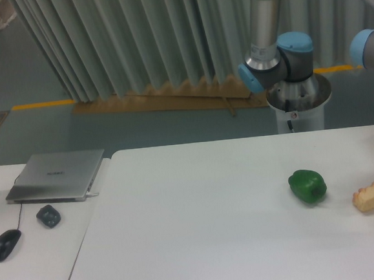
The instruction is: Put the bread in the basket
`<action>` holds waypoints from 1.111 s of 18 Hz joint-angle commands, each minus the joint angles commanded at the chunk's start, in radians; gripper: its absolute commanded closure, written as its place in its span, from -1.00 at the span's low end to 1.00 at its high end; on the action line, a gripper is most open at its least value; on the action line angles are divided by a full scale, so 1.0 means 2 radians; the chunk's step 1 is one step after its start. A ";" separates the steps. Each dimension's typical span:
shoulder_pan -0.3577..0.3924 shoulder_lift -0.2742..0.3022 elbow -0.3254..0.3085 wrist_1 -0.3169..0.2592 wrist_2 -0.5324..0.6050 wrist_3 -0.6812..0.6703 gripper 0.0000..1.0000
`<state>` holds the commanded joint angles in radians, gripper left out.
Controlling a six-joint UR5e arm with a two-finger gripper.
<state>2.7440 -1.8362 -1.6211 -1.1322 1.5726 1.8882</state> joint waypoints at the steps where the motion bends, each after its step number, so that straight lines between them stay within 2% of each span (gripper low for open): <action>1: 0.004 0.003 -0.004 0.000 -0.002 -0.004 -1.00; 20: 0.004 0.003 -0.004 0.003 -0.022 -0.005 -1.00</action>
<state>2.7520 -1.8300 -1.6291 -1.1259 1.5294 1.8791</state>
